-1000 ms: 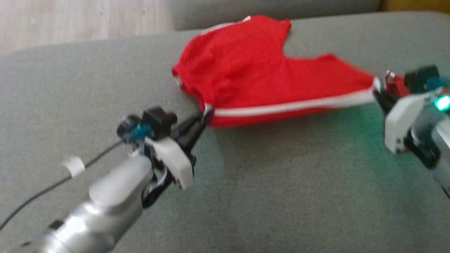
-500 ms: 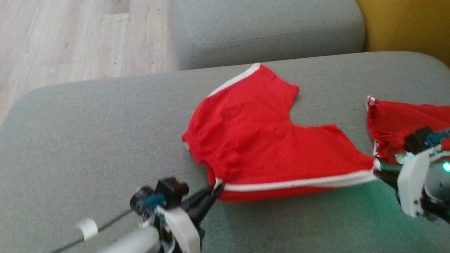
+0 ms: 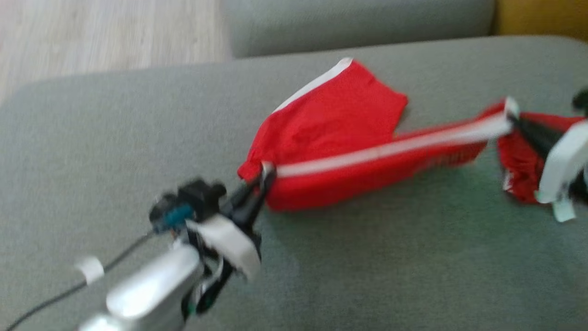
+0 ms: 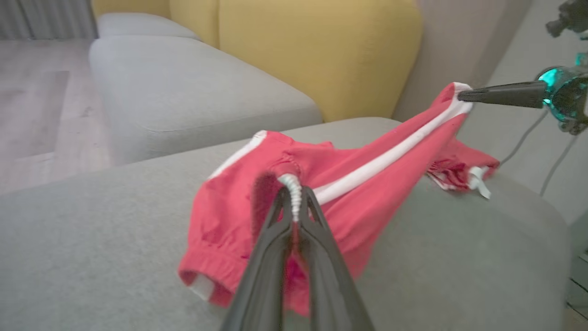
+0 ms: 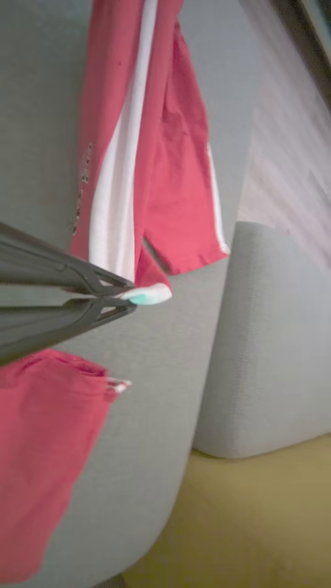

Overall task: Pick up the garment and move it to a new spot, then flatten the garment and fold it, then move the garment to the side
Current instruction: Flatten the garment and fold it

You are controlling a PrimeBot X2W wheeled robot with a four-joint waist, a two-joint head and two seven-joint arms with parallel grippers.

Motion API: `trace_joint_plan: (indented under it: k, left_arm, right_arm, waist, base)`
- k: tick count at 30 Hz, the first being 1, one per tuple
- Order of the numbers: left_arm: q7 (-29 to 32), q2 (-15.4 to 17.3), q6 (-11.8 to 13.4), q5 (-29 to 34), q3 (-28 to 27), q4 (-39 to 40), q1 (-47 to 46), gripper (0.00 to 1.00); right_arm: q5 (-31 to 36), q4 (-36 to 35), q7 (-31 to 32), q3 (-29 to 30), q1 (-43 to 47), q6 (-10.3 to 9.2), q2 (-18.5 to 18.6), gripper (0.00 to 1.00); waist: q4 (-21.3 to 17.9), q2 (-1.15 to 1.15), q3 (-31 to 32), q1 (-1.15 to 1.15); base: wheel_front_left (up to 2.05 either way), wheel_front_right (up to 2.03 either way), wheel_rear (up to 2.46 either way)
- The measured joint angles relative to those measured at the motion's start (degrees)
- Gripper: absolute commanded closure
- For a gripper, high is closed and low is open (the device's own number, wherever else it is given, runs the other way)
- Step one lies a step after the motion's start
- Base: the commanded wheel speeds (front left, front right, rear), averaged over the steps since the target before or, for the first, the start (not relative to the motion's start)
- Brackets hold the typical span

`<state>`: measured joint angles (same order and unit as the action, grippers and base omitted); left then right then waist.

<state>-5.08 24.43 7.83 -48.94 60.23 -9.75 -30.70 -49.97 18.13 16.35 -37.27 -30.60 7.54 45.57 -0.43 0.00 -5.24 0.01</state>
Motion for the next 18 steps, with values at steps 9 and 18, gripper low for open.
trace_joint_plan:
  k: [9, 18]
  left_arm:
    - [-0.47, -5.88, 1.25, 0.69, -2.59, -7.53, -10.04, 1.0]
    - [-1.79, -11.95, 0.73, 1.54, -2.79, -15.97, -15.91, 1.0]
  right_arm:
    - [10.95, 9.53, -2.14, 5.25, -14.18, 0.0, -7.1, 1.0]
    - [17.23, 19.57, -4.95, 2.85, -25.39, 0.0, -10.47, 1.0]
  waist:
    - [3.76, 0.0, -8.85, 0.01]
    - [9.51, 0.0, -16.51, 0.0]
  base:
    - [0.0, 0.0, 0.0]
    - [0.0, 0.0, 0.0]
